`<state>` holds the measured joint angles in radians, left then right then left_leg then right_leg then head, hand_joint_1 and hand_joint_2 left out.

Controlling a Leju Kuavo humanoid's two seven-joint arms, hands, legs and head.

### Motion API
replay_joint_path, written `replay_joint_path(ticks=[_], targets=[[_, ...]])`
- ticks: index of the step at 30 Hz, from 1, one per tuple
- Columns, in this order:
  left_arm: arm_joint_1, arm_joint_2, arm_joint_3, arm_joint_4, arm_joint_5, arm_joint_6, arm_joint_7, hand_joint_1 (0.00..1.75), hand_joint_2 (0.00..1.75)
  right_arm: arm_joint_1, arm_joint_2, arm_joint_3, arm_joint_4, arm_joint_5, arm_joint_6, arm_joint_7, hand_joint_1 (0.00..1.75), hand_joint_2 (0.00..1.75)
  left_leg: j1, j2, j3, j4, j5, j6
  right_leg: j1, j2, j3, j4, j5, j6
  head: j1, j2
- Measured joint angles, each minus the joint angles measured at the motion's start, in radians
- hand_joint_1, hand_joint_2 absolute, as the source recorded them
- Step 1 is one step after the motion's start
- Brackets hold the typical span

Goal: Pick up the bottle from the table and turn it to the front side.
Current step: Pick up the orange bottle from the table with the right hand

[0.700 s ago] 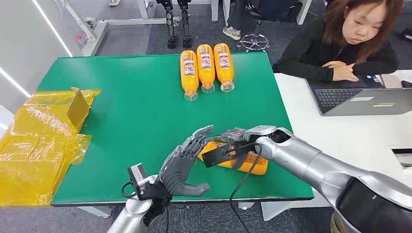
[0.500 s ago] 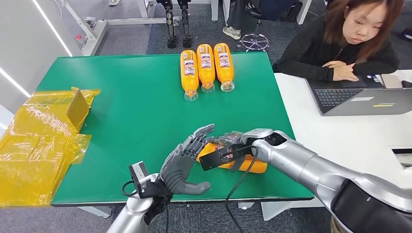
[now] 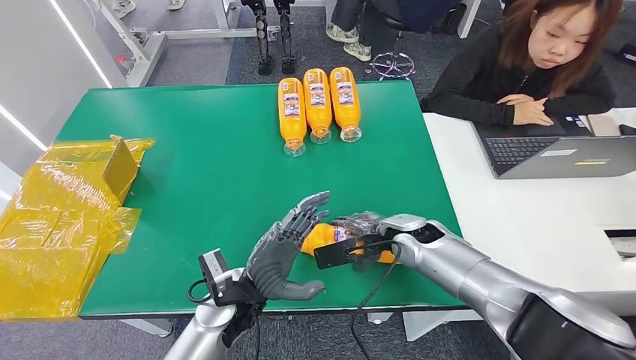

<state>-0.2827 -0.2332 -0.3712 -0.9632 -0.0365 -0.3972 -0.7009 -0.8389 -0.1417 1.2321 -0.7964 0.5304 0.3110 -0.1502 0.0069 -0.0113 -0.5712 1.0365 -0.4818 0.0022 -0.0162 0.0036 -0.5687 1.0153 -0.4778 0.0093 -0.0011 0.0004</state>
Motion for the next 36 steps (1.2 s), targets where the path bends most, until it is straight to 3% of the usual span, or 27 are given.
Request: replay_joint_path(ticks=[6,13,24,29,36], targets=[[0.0,0.003,0.0,0.0,0.001,0.004,0.0,0.0,1.75,0.006,-0.005,-0.018,0.001,0.025,-0.021,-0.005,1.75,1.75,0.0,0.0,0.0,0.0,0.0,0.0,0.0,0.0,0.0,0.0,0.0,0.0,0.0,0.0],[0.009,0.013,0.002,-0.005,-0.003,0.01,0.0,0.0,1.75,0.032,-0.027,-0.048,-0.014,0.079,-0.091,-0.009,1.75,1.75,0.0,-0.001,0.0,0.0,0.0,0.0,0.0,-0.001,0.0,0.0,0.0,0.0,0.0,0.0],[0.084,0.038,0.011,-0.077,-0.028,0.025,0.0,0.0,1.75,0.217,-0.144,-0.22,-0.19,0.294,-0.318,0.091,1.75,1.75,0.0,-0.001,-0.001,0.0,0.0,0.0,0.0,-0.002,0.0,-0.001,0.0,0.0,0.0,0.0],[0.105,0.045,0.014,-0.101,-0.033,0.028,0.0,0.0,1.75,0.298,-0.185,-0.315,-0.293,0.343,-0.338,0.107,1.75,1.75,0.0,-0.001,-0.001,0.0,-0.001,0.0,0.0,-0.001,0.0,-0.001,0.0,0.0,0.0,0.0],[0.113,0.049,0.017,-0.114,-0.037,0.031,0.0,0.0,1.75,0.34,-0.202,-0.367,-0.358,0.373,-0.344,0.114,1.75,1.75,0.0,0.0,-0.001,0.0,0.0,0.0,0.0,-0.001,0.0,0.0,0.0,0.0,0.0,0.0]])
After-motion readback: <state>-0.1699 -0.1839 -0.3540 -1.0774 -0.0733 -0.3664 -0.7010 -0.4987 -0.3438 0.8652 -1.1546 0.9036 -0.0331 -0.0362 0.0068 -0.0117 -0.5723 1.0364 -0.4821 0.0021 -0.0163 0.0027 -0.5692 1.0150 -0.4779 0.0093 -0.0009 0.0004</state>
